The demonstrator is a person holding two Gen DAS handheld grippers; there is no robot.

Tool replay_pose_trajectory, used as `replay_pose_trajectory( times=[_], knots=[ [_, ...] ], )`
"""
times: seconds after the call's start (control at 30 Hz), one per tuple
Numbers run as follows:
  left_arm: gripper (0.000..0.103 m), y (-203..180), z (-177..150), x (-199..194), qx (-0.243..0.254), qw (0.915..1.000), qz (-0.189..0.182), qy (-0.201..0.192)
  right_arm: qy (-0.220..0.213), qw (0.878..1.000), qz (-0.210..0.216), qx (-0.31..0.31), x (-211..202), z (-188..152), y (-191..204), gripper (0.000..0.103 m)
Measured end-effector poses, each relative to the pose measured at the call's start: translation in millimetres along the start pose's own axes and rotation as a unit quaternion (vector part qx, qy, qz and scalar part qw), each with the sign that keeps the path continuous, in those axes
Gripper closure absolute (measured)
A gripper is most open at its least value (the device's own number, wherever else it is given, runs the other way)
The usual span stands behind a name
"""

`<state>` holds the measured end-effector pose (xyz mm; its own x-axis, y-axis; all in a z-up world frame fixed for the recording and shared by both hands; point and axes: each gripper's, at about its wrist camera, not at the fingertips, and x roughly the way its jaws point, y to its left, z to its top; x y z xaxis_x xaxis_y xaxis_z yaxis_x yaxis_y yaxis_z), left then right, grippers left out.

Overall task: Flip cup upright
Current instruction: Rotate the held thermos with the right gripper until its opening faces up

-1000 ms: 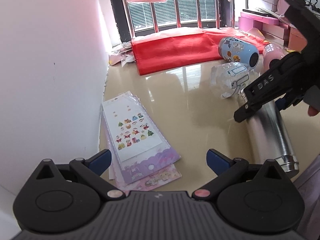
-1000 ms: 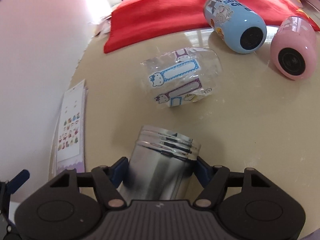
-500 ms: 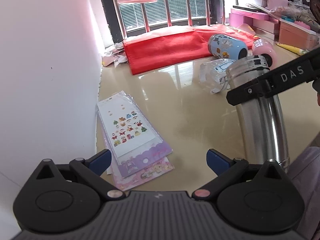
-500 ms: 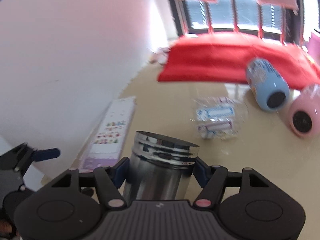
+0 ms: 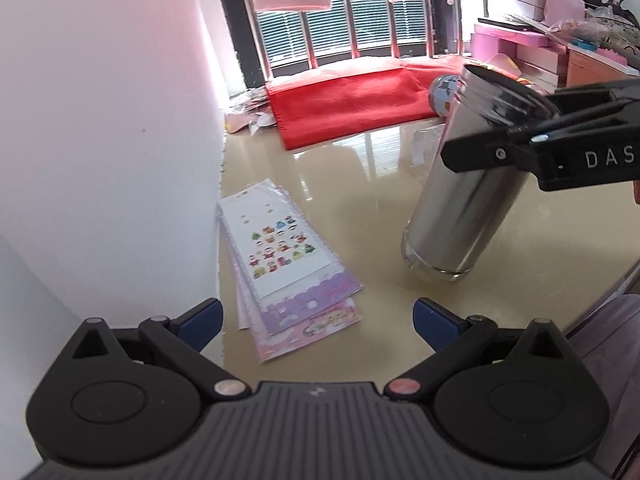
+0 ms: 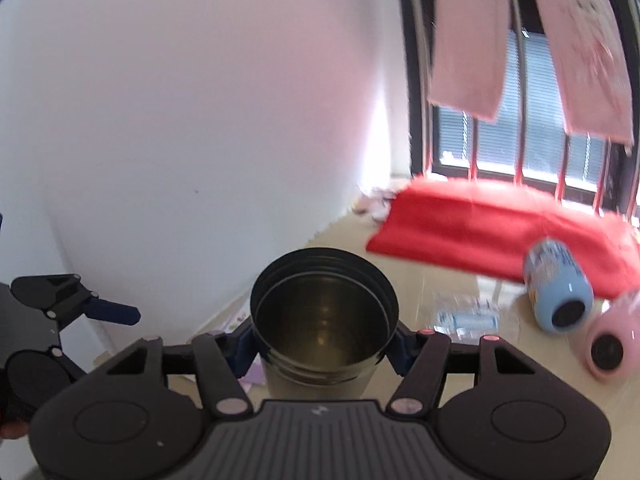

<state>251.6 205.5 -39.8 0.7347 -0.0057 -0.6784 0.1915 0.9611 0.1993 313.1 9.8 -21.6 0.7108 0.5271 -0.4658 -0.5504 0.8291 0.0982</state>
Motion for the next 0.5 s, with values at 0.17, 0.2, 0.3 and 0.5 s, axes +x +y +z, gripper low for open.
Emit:
replay_pose_trajectory(
  times=[0.17, 0.2, 0.3, 0.5],
  knots=[
    [0.0, 5.1, -2.8, -2.5, -0.007, 0.9999, 0.008, 0.003, 0.001, 1.0, 0.013, -0.02, 13.6, 8.5, 10.6, 0.041],
    [0.0, 5.4, -3.3, -2.3, -0.008, 0.9999, 0.01, 0.004, 0.0, 1.0, 0.014, -0.024, 16.7, 10.0, 12.5, 0.042],
    [0.0, 6.2, -5.4, -2.0, -0.01, 0.9999, 0.011, 0.004, -0.003, 0.999, 0.013, -0.045, 25.4, 12.2, 19.6, 0.042],
    [0.0, 7.0, -9.0, -1.5, -0.013, 0.9999, 0.01, 0.005, -0.012, 0.997, 0.006, -0.081, 41.1, 9.4, 34.8, 0.042]
  ],
)
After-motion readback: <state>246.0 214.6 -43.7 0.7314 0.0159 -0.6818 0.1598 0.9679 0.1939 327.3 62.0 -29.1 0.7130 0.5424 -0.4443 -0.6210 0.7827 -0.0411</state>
